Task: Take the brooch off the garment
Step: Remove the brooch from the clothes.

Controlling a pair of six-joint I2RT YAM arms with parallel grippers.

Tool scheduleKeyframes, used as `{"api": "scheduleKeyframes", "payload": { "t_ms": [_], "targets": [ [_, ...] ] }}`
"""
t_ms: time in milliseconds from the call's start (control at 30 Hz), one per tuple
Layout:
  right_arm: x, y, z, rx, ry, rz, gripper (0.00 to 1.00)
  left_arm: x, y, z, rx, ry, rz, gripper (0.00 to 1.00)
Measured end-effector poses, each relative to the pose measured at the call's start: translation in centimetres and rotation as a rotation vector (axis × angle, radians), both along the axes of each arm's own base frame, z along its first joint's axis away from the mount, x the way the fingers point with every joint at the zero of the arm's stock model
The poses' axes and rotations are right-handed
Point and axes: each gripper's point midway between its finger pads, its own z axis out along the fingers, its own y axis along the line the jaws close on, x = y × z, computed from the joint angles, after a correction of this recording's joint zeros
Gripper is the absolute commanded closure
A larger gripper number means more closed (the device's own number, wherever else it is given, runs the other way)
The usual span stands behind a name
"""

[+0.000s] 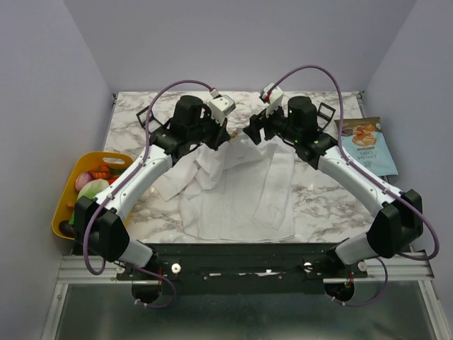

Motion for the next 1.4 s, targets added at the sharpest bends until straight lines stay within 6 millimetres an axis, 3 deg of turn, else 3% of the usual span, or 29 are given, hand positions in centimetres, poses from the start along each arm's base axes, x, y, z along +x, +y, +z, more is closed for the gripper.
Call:
{"api": "scheduleKeyframes", "payload": {
  "t_ms": [167, 333, 600, 833, 1067, 1400],
  "targets": [
    [1.2, 0.2, -1.4, -0.018, 0.029, -0.006, 0.21, -0.1, 0.0, 1.4, -0.026, -0.041, -0.010, 1.00],
    [2.1, 0.8, -3.1, -0.037, 0.064, -0.001, 0.21, -0.3, -0.2, 1.7, -0.033, -0.051, -0.027, 1.00],
    [2.5, 1.2, -2.9, -0.040, 0.068, 0.010, 0.24, -1.0, -0.3, 1.3, -0.040, -0.056, -0.063, 1.00],
    [0.7, 2.9, -5.3, -0.037, 0.163, 0.138, 0.26, -1.7, -0.3, 1.6, -0.057, -0.063, -0.084, 1.00],
    [-0.3, 3.2, -5.5, -0.005, 0.208, 0.183, 0.26, -1.8, -0.5, 1.8, -0.076, -0.049, -0.080, 1.00],
    [-0.6, 2.0, -5.4, 0.025, 0.220, 0.103, 0.21, -1.4, -0.6, 2.2, -0.121, -0.008, -0.016, 1.00]
  ]
}}
